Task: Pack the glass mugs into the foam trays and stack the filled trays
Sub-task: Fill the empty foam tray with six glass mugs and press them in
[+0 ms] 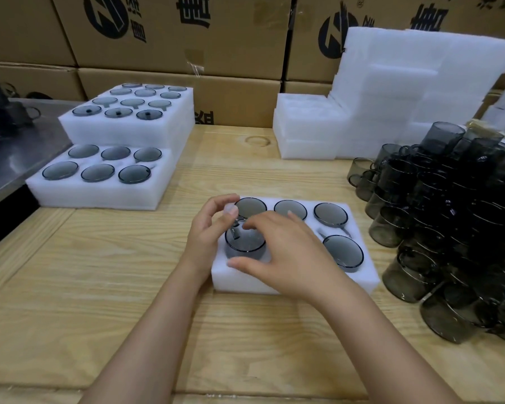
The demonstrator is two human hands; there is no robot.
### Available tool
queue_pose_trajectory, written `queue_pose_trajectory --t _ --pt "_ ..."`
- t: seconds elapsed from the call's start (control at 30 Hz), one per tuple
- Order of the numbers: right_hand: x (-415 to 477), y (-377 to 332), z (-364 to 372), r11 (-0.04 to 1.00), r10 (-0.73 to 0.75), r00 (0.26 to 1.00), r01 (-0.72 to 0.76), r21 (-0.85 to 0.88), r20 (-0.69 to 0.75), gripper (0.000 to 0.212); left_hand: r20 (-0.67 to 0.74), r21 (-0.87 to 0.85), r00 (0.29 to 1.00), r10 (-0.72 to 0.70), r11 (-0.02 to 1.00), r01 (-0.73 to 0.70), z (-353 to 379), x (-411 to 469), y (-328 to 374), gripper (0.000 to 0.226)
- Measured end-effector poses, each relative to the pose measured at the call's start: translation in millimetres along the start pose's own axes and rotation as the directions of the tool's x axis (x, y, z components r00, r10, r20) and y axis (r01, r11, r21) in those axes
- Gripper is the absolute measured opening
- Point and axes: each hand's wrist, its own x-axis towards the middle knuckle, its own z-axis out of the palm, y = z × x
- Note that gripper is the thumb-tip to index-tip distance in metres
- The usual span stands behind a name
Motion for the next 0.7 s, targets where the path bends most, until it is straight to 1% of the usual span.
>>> queue_pose_trajectory --t 0.03,0.07,0.1,0.13,0.17,0.27,0.3,0.33,0.4,0.5,0.6,0.67,0.7 --pt "4 -4 -3 0.993 0.023 1.0 -0.022 0.114 -0.006 0.054 -0.002 0.007 1.0 -0.007 1.0 0.007 0 0 1 0.037" --pt "9 -7 -4 0.974 0.045 0.998 -0.032 0.224 -0.052 0.055 -0.01 0.01 1.0 -0.013 1.0 0.014 0 0 2 0.043" --pt "18 -10 -2 0.958 0.066 0.992 -0.033 0.285 -0.104 0.055 -0.011 0.006 1.0 -0.018 1.0 0.018 0 -1 4 0.049" --pt "28 -12 1 0.959 0.082 0.988 -0.043 0.281 -0.13 0.055 -0.004 -0.006 1.0 -0.025 1.0 0.025 0 -1 6 0.054" --pt "39 -13 5 0.971 0.09 0.99 -0.062 0.23 -0.112 0.055 0.01 -0.027 0.999 -0.033 0.999 0.034 0 -1 7 0.057" --pt "60 -11 20 0.984 0.175 0.981 -0.176 0.001 0.085 0.059 0.026 -0.021 0.998 -0.063 0.998 0.064 1 -3 10 0.056" --pt "62 -8 26 0.98 0.197 0.973 -0.192 -0.052 0.119 0.059 0.029 -0.002 0.997 -0.076 0.997 0.076 0 -4 10 0.058" --pt "62 -5 30 0.975 0.209 0.97 -0.197 -0.107 0.123 0.058 0.042 0.021 0.995 -0.086 0.996 0.085 -1 -5 10 0.06" --pt "60 -3 35 0.961 0.217 0.972 -0.197 -0.192 0.086 0.06 0.088 0.074 0.991 -0.098 0.993 0.092 -2 -6 10 0.06" --pt "60 -4 39 0.949 0.226 0.972 -0.207 -0.236 0.056 0.063 0.172 0.17 0.98 -0.103 0.983 0.074 -1 -8 10 0.054" --pt "62 -3 40 0.947 0.24 0.967 -0.213 -0.24 0.087 0.068 0.193 0.221 0.973 -0.125 0.972 0.081 -1 -10 12 0.051" --pt "63 0 38 0.961 0.231 0.965 -0.207 -0.184 0.125 0.075 0.163 0.222 0.979 -0.119 0.972 0.081 0 -11 14 0.054" --pt "63 1 36 0.97 0.226 0.964 -0.21 -0.123 0.142 0.076 0.14 0.217 0.983 -0.12 0.972 0.088 2 -11 17 0.056"
